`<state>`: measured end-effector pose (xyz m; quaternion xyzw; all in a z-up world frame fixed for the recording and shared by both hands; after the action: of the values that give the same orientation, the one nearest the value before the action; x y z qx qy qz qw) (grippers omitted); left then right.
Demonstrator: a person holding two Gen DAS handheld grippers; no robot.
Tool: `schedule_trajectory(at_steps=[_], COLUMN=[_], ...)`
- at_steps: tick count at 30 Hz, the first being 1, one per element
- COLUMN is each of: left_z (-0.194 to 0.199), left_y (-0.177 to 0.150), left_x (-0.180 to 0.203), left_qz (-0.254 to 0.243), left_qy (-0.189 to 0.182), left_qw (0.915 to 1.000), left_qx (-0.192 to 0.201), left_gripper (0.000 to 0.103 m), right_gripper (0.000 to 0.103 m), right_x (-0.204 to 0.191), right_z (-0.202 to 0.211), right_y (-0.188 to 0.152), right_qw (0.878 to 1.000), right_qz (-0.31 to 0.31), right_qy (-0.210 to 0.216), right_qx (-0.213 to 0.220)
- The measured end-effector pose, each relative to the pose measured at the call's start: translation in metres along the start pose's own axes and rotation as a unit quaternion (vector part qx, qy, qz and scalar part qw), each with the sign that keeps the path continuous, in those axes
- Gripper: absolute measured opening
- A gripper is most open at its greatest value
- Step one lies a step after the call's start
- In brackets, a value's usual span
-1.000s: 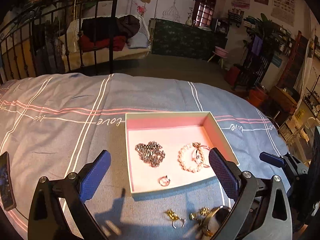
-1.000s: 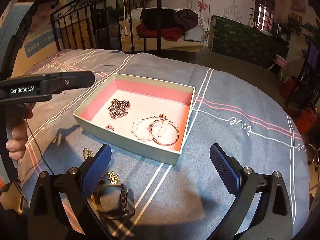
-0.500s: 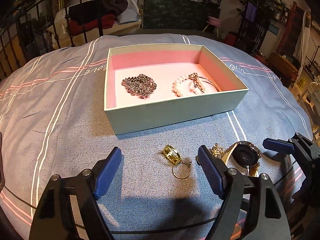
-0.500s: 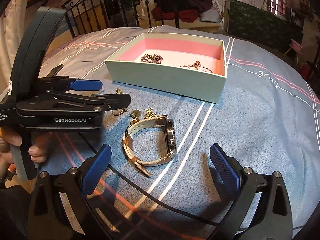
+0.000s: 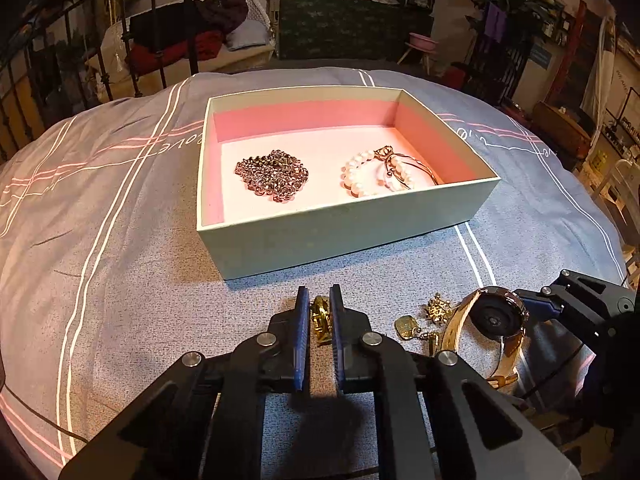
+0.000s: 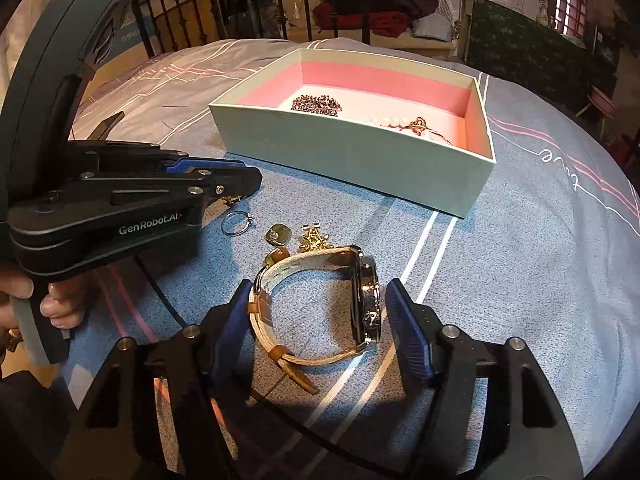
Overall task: Organize jewelry
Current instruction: 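Grasp the watch with the right tool while the left tool grasps a gold earring, then lower the watch and earring into the box and open both tools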
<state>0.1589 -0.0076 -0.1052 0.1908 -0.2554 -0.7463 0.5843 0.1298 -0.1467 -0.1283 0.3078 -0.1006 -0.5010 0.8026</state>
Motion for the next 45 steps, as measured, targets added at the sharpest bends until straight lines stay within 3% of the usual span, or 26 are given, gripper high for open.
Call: schedule_trajectory(at_steps=[16,28,37,45], left_z=[0.040,0.037,0.017,-0.004], left_y=[0.028,0.086,0.118,0.121], left_x=[-0.023,-0.016,-0.023,-0.024], left_qz=[0.052,0.037,0.042,0.050], left_qy=[-0.029,-0.005,0.020,0.028], left_qw=[0.9972,0.9970,0.9971,0.9978], left_qx=[0.047,0.067,0.059,0.032], left_gripper=[0.009,0.009,0.009,0.009], right_gripper=[0.056,0.055,0.055,0.055], right_x=[0.014,0.022,0.035,0.039], right_z=[0.034,0.046,0.024,-0.002], right_y=[0.015,0.088,0.129,0.131], right_qw=[0.999,0.995,0.995,0.996], right_qz=[-0.022,-0.005,-0.011,-0.012], right_qy=[-0.007,-0.018,-0.026,-0.035], right_qx=[0.048,0.100,0.100,0.075])
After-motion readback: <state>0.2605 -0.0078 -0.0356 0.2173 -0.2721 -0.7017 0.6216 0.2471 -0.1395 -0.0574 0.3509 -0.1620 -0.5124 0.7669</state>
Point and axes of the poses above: each gripper's, at about its wrist camera, not at the fingertips, and z roughly against the way its jaws point, x to its right, y to its top, the point moved 1 cm from there along -z, roughly the way its jaws point, and after that the axes turned 5 degrees about -z, right-handed, at the moved point
